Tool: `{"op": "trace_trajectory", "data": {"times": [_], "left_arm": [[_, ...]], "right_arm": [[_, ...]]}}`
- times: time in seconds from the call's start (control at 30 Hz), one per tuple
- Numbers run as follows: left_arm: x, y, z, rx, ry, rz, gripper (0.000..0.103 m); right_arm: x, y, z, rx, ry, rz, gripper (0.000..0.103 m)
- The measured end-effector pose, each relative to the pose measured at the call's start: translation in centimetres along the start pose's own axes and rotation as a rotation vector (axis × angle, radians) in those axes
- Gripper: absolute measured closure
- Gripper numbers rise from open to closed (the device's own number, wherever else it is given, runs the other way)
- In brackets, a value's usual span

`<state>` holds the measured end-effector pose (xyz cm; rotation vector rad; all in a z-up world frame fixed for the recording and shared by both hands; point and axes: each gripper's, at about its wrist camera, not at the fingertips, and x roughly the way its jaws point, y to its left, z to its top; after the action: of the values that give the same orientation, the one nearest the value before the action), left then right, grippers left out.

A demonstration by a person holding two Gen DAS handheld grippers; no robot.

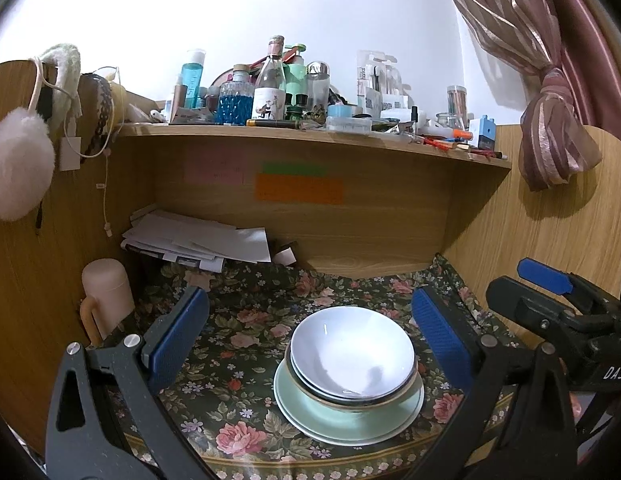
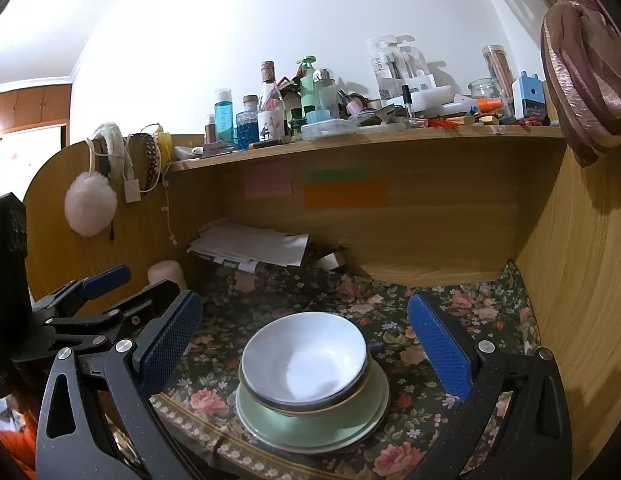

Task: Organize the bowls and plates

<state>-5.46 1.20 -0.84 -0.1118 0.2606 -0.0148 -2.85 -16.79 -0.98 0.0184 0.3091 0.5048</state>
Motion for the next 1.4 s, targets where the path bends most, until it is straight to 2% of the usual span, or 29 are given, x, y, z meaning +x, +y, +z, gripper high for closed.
{"op": "trace_trajectory", "data": {"times": [1.4], "left_arm": [[0.95,0.04,-0.20,-0.010,0.017,-0.013,0.000]], "right_arm": [[0.48,-0.16,0.19,-0.004,0.005,0.027,0.000]]}}
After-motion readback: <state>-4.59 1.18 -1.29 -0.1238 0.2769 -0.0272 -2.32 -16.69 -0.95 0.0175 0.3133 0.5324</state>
